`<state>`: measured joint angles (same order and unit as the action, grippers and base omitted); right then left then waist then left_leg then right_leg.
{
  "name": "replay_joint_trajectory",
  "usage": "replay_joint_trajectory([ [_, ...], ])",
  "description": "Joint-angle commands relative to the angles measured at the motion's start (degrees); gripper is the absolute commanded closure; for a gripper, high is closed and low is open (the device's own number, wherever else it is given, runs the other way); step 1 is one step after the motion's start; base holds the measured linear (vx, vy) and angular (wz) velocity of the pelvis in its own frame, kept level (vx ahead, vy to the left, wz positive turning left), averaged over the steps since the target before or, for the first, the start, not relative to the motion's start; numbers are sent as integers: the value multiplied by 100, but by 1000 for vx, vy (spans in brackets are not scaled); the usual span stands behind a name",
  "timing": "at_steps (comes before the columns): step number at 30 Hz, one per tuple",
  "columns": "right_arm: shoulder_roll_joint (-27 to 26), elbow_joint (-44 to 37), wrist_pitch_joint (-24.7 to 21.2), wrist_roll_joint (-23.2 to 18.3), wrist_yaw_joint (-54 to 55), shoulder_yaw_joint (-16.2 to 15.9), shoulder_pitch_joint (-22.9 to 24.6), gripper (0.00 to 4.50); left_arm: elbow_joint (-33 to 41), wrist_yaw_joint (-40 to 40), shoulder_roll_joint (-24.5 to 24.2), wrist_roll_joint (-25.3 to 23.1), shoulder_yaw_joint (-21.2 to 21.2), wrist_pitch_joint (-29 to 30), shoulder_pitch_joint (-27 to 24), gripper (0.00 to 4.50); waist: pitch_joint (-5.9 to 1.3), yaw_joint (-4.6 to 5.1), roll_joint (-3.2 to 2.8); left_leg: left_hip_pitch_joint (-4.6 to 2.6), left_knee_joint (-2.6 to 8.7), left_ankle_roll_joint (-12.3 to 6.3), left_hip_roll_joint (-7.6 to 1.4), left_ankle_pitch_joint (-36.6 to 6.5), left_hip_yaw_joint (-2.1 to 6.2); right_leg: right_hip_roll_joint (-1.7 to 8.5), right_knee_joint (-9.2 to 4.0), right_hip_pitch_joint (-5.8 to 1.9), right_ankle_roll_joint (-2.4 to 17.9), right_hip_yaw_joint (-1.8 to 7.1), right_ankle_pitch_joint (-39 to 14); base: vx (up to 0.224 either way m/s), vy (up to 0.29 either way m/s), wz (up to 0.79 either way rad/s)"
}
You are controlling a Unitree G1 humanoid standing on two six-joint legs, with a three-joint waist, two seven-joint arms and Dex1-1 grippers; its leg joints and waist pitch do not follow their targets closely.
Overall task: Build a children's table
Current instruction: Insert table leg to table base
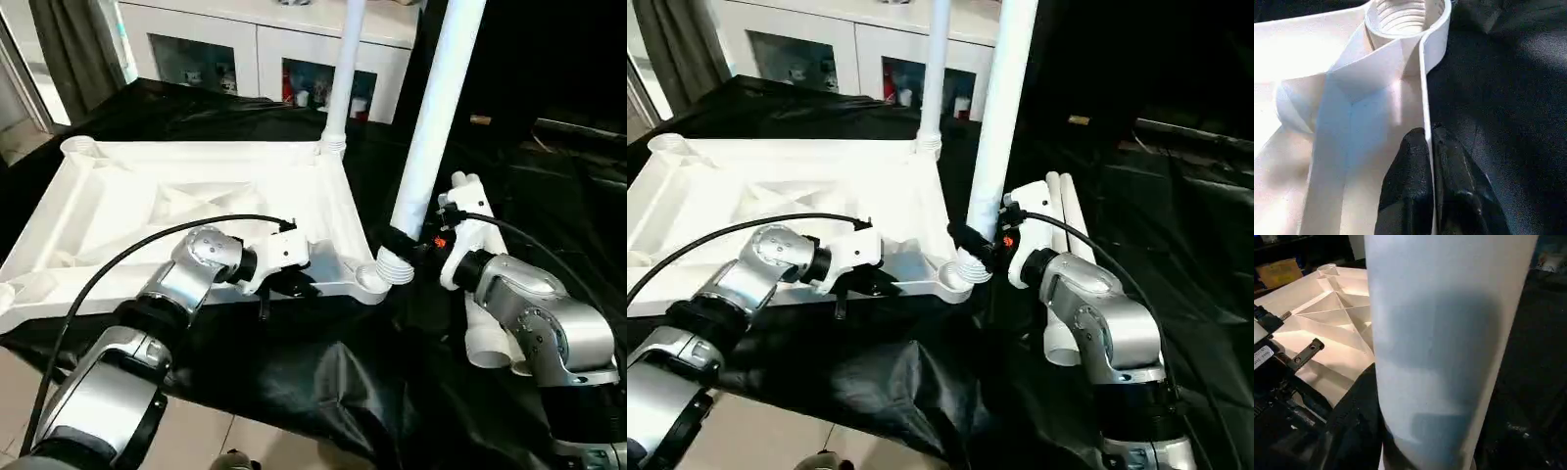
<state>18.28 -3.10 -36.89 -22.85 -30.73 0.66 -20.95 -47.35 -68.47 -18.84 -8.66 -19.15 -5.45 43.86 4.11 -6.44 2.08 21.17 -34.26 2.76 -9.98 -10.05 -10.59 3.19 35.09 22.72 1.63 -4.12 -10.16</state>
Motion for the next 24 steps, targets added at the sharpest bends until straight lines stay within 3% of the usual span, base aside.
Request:
replay_joint_trajectory([
  [1,9,-9,35,-11,-14,18,-3,260,173,-40,23,203,68,-61,-49,402,-421,-14,2,-103,411,-34,-361,-986,155,641,-449,-272,921,350,-1447,0,0,0],
  [9,4,-43,12,-17,-11,12,17,260,122,143,35,142,81,-9,-24,344,-421,-11,5,-100,412,-34,-359,-1018,154,637,-450,-276,923,350,-1467,0,0,0],
  [22,5,-25,-7,-24,-37,3,-18,260,96,60,66,372,212,172,-101,343,-409,-8,14,-102,415,-40,-359,-1024,153,637,-459,-266,901,348,-1542,0,0,0],
  [24,-3,-13,1,-23,-40,-2,-26,260,30,66,80,414,263,193,-117,377,-407,-7,14,-99,413,-44,-354,-1020,151,637,-463,-267,901,346,-1564,0,0,0],
])
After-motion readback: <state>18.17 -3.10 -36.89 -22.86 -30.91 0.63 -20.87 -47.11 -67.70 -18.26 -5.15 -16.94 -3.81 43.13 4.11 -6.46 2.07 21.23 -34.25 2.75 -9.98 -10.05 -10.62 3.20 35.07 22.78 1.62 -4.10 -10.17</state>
